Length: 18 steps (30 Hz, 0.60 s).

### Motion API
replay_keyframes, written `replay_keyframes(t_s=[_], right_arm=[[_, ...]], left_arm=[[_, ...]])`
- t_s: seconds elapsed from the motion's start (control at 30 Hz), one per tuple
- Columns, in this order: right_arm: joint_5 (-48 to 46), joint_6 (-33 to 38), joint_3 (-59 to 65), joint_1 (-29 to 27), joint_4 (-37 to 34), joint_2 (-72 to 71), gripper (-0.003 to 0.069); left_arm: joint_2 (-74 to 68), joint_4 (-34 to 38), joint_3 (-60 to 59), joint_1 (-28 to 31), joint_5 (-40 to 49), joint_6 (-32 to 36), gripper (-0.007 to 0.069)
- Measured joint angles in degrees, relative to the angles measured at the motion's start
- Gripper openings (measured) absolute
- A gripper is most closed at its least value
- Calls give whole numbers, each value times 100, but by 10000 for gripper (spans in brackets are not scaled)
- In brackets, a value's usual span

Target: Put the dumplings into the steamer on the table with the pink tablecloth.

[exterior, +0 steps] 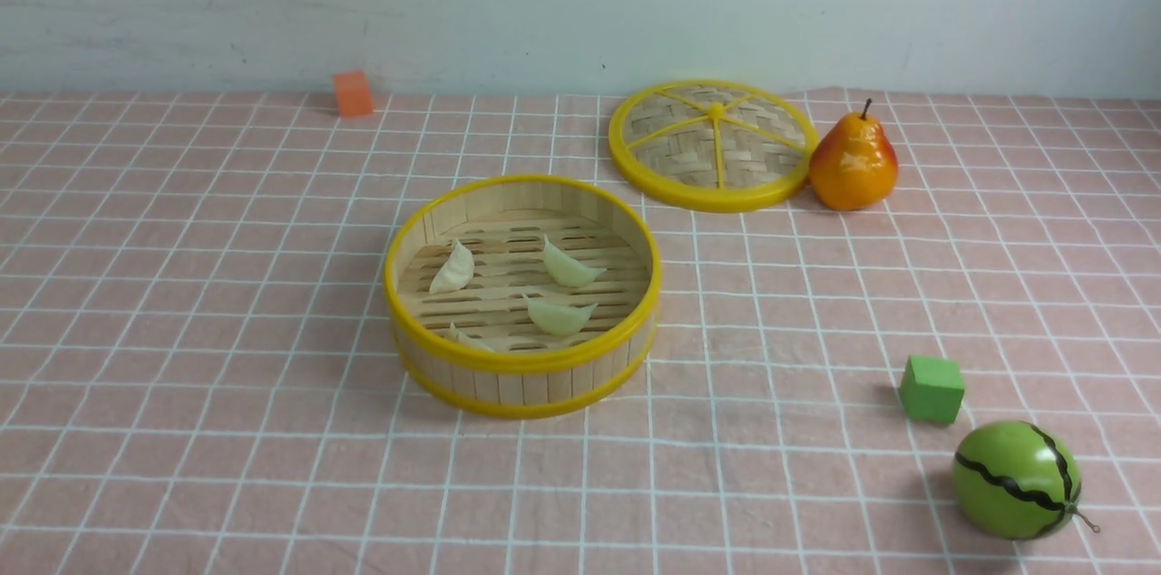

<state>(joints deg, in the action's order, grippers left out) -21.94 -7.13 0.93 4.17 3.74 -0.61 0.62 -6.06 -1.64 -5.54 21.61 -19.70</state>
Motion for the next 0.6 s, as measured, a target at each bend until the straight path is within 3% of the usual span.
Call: replay_keyframes(t_s=[0.6], right_arm=[[0,0,0,0,0,0,64]], left_arm=[[0,469,-4,-236,105,754,-14]])
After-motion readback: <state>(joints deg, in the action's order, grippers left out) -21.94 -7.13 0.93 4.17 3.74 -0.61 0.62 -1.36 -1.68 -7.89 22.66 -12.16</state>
